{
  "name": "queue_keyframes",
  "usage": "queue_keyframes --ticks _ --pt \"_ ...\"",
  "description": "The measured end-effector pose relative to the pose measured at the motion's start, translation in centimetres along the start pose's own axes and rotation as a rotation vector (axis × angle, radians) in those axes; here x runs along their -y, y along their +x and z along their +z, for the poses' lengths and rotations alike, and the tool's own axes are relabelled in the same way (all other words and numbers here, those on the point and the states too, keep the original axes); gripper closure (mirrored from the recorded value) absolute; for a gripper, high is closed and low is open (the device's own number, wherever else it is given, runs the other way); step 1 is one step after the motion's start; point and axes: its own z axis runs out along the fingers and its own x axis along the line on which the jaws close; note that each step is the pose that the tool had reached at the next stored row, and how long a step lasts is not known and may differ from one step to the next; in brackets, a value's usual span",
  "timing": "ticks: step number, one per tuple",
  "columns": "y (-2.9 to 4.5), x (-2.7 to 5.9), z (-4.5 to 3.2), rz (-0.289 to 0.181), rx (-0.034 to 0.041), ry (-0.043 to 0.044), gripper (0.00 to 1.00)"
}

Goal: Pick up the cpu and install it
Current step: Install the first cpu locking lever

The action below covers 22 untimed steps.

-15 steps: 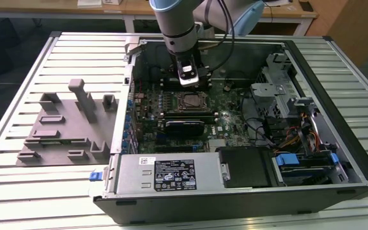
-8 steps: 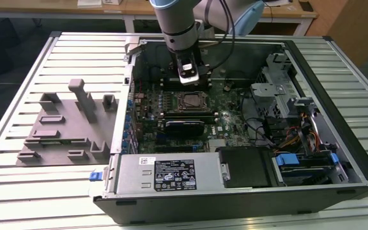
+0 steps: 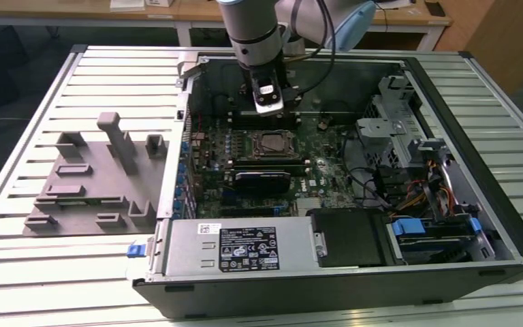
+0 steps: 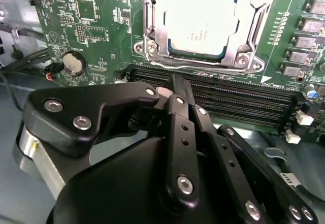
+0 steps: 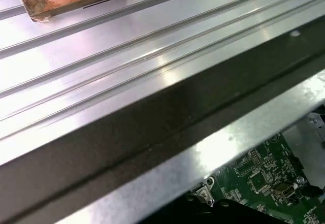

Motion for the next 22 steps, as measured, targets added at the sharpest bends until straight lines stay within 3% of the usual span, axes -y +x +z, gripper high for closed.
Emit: queue_keyframes --ticks 6,14,18,22 --pt "-0.09 0.16 -0.04 0.0 -0.0003 0.0005 0.89" --pt "-0.85 1.55 -0.15 0.0 -0.0057 0.0049 0.89" --pt "-1.21 2.21 -0.21 0.001 -0.0159 0.015 0.89" --pt "-1.5 2.75 -0.23 0.001 -0.036 0.0358 0.89"
